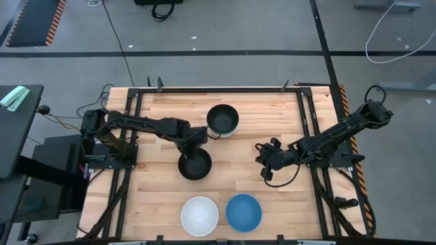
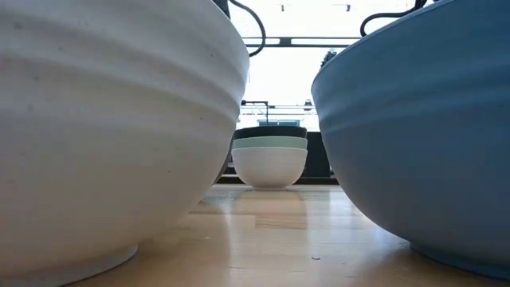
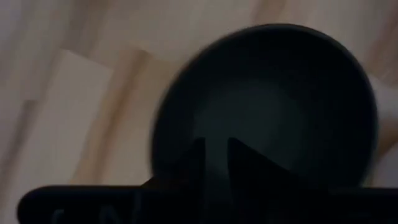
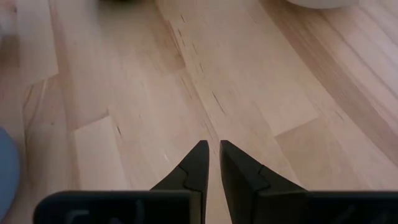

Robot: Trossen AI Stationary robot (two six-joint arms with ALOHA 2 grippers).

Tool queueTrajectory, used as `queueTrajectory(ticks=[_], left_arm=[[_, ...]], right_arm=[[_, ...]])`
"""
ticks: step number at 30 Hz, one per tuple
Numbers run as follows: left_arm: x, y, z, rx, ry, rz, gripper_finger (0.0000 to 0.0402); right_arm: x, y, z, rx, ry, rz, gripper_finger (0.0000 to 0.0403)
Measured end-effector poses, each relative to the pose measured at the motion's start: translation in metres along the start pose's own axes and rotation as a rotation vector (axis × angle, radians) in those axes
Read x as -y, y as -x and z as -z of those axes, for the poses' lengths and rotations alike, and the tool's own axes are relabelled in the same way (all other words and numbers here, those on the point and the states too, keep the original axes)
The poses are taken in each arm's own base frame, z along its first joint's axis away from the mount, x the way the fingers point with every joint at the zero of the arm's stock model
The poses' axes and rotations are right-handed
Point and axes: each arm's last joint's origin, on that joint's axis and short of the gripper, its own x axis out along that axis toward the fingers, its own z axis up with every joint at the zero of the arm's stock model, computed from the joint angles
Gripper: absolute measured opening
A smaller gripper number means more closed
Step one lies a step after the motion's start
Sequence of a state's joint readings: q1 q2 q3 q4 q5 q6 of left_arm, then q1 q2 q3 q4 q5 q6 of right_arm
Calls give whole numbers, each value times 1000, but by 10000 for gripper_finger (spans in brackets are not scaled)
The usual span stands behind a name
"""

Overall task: Nest bowls inside each other
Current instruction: Stack the black bowl on top of the black bowl

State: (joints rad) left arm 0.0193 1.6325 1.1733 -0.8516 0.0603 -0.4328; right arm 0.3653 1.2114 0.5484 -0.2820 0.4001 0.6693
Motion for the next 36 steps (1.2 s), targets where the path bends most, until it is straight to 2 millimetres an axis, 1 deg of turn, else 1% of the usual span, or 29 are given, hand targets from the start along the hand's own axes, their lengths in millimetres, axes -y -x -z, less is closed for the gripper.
queueTrajectory(ticks=[4, 8, 16, 27, 31, 36], left_arm=[[-10, 2, 1, -28, 24, -74, 90], [-18, -1, 2, -55, 48, -98, 98], [-22, -2, -1, -53, 53, -99, 103], [-23, -39, -3, -180, 34, -119, 105], [-24, -46, -5, -189, 13, -121, 98], [-23, -46, -6, -176, 9, -116, 75]], right_arm=[[0, 0, 0, 0, 0, 0, 48], [0, 0, 0, 0, 0, 0, 48], [0, 0, 0, 0, 11, 0, 48], [0, 0, 0, -2, 12, 2, 48], [0, 0, 0, -3, 16, 2, 48], [0, 0, 0, -4, 17, 4, 48]])
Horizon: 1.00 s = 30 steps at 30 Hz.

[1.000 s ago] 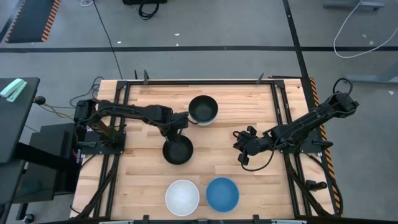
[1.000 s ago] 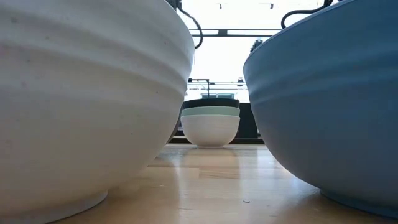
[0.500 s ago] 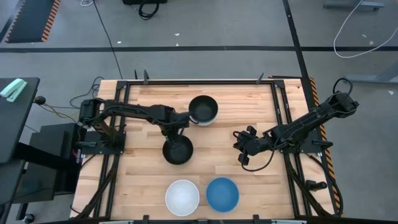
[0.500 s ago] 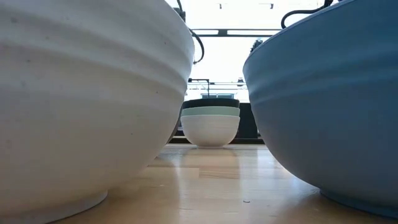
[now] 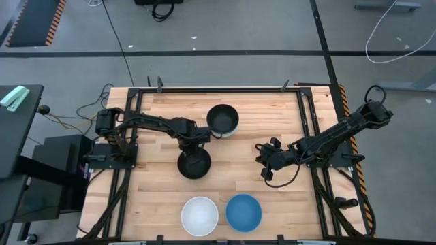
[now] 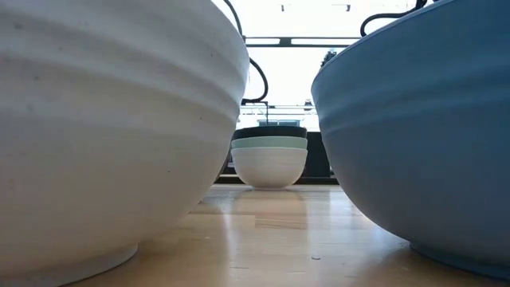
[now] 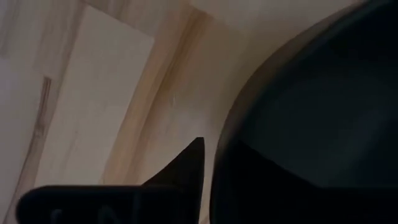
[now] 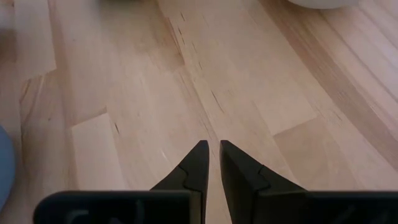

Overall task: Nest bowls inside each other
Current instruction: Stack the black bowl on top of the black bowl

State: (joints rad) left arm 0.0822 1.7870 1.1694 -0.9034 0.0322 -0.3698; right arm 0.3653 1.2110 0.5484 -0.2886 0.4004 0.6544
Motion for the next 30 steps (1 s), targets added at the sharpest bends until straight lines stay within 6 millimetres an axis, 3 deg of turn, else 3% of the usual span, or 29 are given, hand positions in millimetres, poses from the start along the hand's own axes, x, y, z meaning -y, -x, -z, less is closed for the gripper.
queueTrajectory(ticks=[7, 17, 25, 30], left_arm=[[1, 2, 0, 2, -23, 23, 13], [4, 20, -10, 31, -52, -8, 10], [10, 56, -20, 43, -118, 8, 10], [8, 92, -31, 94, -132, 17, 11]], right_arm=[[0, 0, 0, 0, 1, 0, 48], [0, 0, 0, -1, 4, 1, 48], [0, 0, 0, -2, 10, 2, 48], [0, 0, 0, -2, 24, 2, 48]])
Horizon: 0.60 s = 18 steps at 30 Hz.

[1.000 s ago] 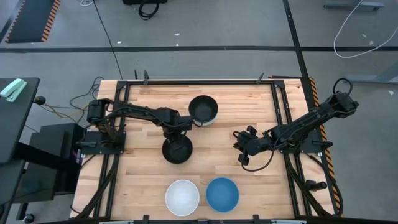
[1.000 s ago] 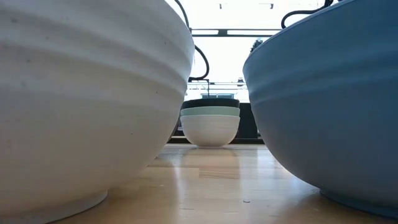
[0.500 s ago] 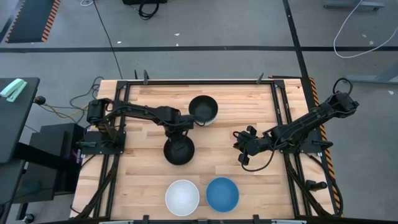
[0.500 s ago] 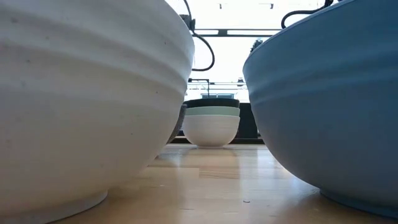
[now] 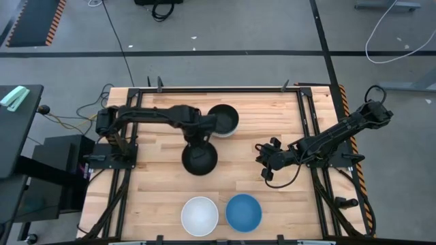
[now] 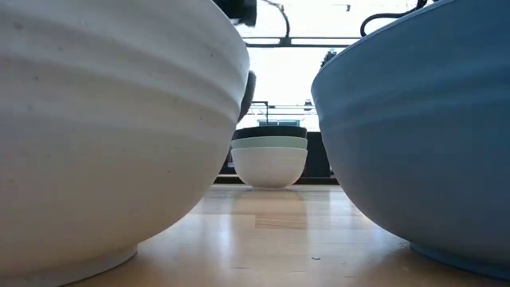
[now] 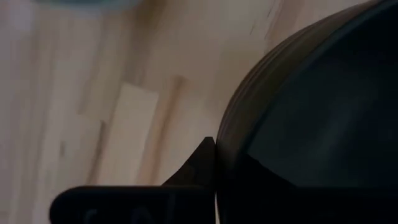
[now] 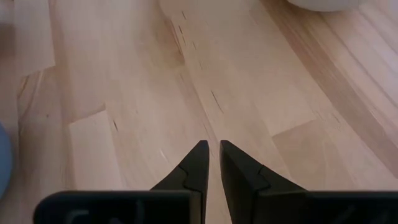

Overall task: Nest bowls inside each other
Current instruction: Stack the black bowl on top of the black bowl

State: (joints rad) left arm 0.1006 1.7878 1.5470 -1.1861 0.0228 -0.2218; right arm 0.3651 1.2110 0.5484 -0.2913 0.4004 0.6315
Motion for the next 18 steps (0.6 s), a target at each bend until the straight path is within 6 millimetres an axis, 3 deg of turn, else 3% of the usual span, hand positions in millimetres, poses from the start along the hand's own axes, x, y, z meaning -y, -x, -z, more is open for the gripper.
queueTrajectory(ticks=[11, 18], left_arm=[[-47, 101, -30, 307, 118, -75, 11], [-88, 130, -34, 429, 230, -95, 10]], right_arm=[[0, 0, 0, 2, 7, 1, 43], [1, 0, -1, 30, 6, 38, 43]])
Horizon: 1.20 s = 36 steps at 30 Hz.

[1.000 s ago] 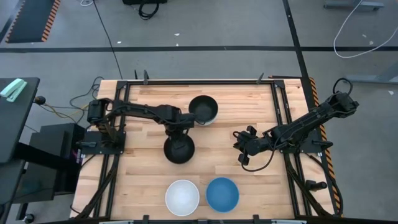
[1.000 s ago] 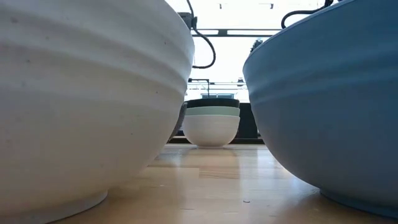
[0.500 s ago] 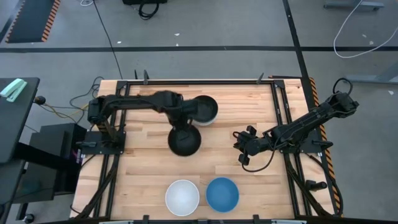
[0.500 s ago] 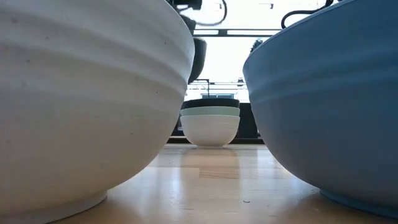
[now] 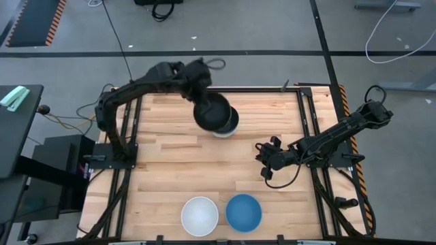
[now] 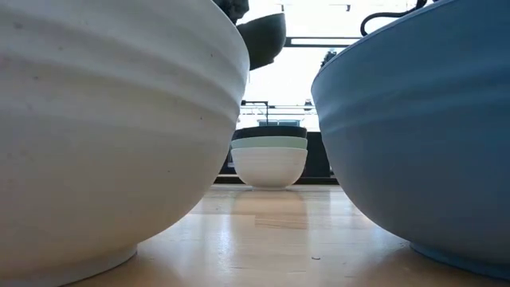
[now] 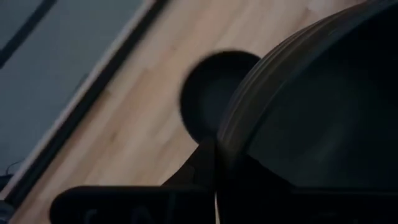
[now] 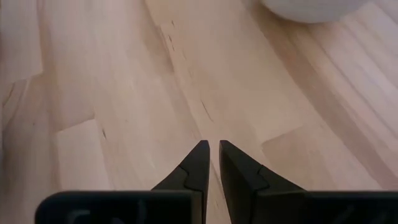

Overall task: Nest bowls inside each other
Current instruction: Stack the black bowl on top of the black bowl

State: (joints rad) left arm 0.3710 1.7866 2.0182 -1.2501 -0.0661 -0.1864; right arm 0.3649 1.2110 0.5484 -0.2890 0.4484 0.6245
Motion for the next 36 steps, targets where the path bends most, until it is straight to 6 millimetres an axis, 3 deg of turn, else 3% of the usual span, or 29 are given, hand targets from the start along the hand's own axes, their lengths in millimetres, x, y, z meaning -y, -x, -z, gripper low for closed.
queueTrajectory(ticks=[6, 11, 16, 23, 30, 36], left_arm=[[-23, -7, -8, 15, 64, 44, 11], [-24, -32, -13, -27, 31, 98, 10], [-20, -65, -18, -78, 0, 159, 10], [-27, -103, -18, -154, -3, 167, 10], [-28, -110, -19, -158, -12, 199, 11], [-28, -110, -19, -159, -13, 201, 10]], right_arm=[[-3, 0, -5, 53, -19, -19, 44], [4, -4, -16, 121, -44, 28, 35], [27, -13, -29, 140, -108, 115, 7], [65, -23, -46, 152, -158, 206, 5], [104, -29, -67, 224, -218, 157, 3], [137, -41, -67, 178, -286, 145, 2]])
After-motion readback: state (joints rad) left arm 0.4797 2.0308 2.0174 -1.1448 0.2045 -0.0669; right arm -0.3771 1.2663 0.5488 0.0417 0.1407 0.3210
